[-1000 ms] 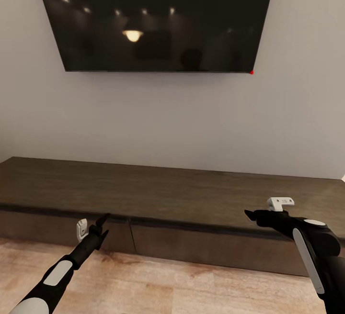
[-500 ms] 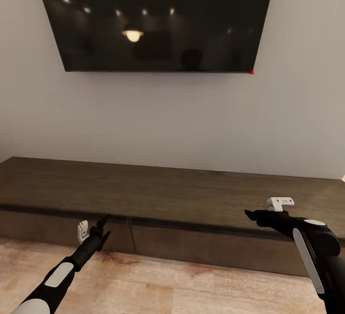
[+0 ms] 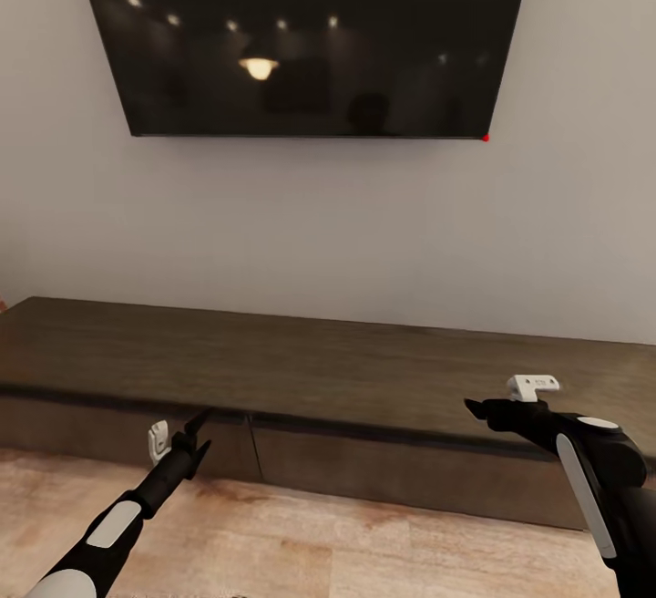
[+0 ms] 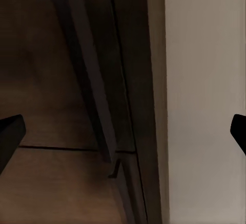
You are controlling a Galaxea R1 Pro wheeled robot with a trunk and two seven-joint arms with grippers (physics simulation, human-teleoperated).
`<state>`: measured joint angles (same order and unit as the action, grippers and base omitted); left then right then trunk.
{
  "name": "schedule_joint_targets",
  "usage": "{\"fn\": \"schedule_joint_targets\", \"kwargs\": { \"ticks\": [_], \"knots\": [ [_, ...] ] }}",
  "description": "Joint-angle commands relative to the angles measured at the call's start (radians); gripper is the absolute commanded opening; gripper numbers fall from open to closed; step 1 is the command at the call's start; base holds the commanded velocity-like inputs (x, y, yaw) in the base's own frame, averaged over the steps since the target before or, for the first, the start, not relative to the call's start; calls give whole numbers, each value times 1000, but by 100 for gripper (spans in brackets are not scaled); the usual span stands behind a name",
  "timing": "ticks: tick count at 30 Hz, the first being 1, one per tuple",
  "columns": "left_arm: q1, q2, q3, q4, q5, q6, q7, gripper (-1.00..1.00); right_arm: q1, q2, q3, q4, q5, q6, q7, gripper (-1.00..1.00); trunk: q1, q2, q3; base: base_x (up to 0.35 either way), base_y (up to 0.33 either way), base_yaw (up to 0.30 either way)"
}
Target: Place each of the two pumpkins and all three candles from the living room inside a cabinet in the living room (use any cabinet), then make sure every cabinet is closed, and position the cauldron so it is next to a table in the living room.
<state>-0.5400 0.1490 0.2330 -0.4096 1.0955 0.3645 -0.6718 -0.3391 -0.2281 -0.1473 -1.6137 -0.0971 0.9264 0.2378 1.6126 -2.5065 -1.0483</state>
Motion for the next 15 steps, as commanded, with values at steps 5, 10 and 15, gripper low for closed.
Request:
{"fn": "schedule_joint_targets", "kwargs": {
  "ticks": [5,10,15],
  "knots": [
    [0,-1,-1,0,0,-1,1,100,-2,0,0,0,0,0,0,100,0,0,0,0,0,96],
    [-1,-5,-1,0,0,-1,3,100,-5,0,0,0,0,0,0,100,0,0,-6,0,0,16],
    [-1,-8,-2,-1,1,-1,3,100,-19,-2,-3,0,0,-3,1,100,0,0,-13,0,0,2]
  ]
}}
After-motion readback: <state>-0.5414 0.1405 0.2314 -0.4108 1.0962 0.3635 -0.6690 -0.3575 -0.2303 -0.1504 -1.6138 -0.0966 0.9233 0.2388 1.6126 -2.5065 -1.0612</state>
